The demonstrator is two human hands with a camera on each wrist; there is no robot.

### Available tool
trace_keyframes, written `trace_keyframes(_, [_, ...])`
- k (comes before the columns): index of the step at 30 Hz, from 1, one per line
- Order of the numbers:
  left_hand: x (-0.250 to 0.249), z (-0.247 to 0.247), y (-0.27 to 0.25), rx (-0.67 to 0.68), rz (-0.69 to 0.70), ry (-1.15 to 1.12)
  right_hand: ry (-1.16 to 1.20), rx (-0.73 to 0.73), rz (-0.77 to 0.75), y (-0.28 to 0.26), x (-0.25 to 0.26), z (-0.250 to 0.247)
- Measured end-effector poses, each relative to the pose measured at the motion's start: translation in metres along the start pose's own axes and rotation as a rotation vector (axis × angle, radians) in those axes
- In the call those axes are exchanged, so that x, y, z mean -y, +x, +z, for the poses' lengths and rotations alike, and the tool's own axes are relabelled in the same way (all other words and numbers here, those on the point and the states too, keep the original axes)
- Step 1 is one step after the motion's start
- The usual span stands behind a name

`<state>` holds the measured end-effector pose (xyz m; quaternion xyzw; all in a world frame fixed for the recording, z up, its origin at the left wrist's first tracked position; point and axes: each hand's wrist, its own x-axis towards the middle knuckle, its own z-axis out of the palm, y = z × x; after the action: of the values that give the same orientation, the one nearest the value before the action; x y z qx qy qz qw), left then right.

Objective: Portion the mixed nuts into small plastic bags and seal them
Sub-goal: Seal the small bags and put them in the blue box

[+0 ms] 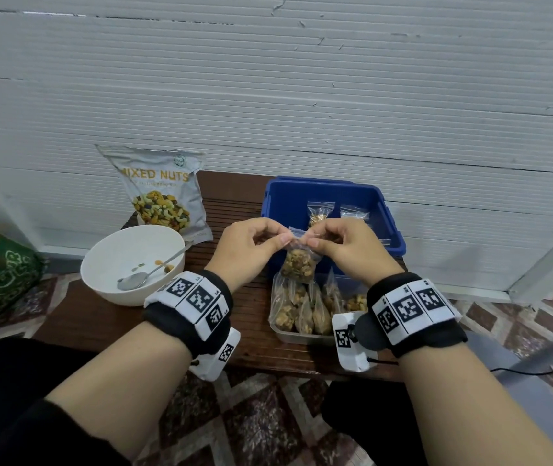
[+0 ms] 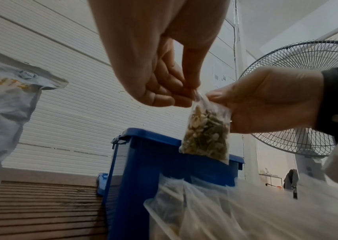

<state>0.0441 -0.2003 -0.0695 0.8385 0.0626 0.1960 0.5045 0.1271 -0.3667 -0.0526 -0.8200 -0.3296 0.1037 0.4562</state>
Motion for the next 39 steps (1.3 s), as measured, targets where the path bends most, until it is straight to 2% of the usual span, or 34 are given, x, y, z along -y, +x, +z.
trace_keyframes(4, [0.003,-0.003,-0.001,0.010,0.006,0.003,-0.125,0.075,-0.002,-0.002,0.006,-0.005])
trace_keyframes(8, [0.006,-0.009,0.003,0.034,-0.017,-0.160,-0.221,0.054,-0.014,0.000,0.018,-0.013])
trace_keyframes(11, [0.010,-0.016,0.012,-0.023,-0.045,-0.231,-0.261,0.012,-0.018,0.007,0.029,-0.034])
trace_keyframes(16, [0.034,-0.022,0.031,-0.106,-0.171,-0.112,-0.482,0.010,-0.027,0.037,0.050,-0.079])
trace_keyframes(20, [0.047,-0.018,0.047,-0.111,-0.253,-0.050,-0.784,0.166,-0.010,0.077,0.055,-0.090])
trace_keyframes(25, [0.062,-0.004,0.066,-0.096,-0.323,-0.130,-1.066,0.442,0.055,0.131,0.032,-0.069])
trace_keyframes(31, [0.072,0.006,0.092,-0.053,-0.355,-0.214,-1.086,0.654,0.121,0.185,-0.009,-0.034])
trace_keyframes(36, [0.078,0.010,0.100,0.018,-0.355,-0.263,-1.010,0.740,0.234,0.207,-0.028,-0.023])
trace_keyframes(39, [0.079,0.011,0.100,0.023,-0.346,-0.300,-1.050,0.727,0.263,0.209,-0.036,-0.022])
